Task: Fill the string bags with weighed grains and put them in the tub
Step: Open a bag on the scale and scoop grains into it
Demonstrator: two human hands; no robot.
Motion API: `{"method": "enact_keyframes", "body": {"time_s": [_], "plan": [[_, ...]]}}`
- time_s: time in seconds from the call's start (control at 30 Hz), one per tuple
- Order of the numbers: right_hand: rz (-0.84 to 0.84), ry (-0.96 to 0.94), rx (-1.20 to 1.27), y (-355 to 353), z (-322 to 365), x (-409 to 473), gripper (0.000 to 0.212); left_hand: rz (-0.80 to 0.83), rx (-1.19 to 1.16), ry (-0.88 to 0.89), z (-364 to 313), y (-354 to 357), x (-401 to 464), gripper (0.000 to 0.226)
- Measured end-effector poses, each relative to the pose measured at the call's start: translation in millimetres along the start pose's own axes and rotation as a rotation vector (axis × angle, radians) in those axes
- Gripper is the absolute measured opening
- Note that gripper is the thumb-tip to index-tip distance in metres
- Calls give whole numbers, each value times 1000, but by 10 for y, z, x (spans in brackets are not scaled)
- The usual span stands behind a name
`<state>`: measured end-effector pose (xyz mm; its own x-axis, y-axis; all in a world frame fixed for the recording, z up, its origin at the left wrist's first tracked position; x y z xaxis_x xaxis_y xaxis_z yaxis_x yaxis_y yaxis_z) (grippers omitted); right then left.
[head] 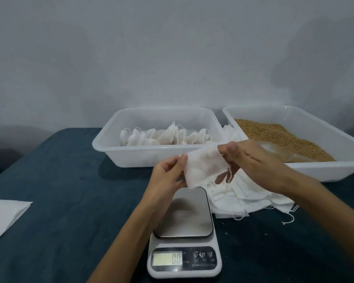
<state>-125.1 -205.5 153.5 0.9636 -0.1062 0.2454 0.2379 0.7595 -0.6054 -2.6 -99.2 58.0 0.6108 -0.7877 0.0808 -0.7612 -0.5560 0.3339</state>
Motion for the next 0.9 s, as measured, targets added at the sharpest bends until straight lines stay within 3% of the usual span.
{"method": "enact_keyframes", "body": {"time_s": [0.2,0.33,0.57,0.73,0.9], "plan": [[186,131,-57,37,107,39,136,-57,100,29,-9,-65,-2,24],[262,164,18,113,217,19,99,-137,195,82,-46,-86,-13,20],[288,137,29,167,281,76,109,-195,242,157,-77,-90,-11,19],[133,208,96,-33,231,94,104,-254,310,203,-89,-152,5,20],[266,212,48,117,218,101,101,-208,316,221,-85,-105,7,20]]}}
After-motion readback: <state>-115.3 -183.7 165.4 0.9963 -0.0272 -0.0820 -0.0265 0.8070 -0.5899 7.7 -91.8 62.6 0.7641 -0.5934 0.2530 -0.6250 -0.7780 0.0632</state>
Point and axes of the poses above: each hand's wrist, its own x-axis towards the middle knuckle, its own y-axis out of the palm, z = x × y, the point moved 8 cm from there along x, towards the middle knuckle, and after that the axes turned 3 degrees about z, right-handed, at the moved point
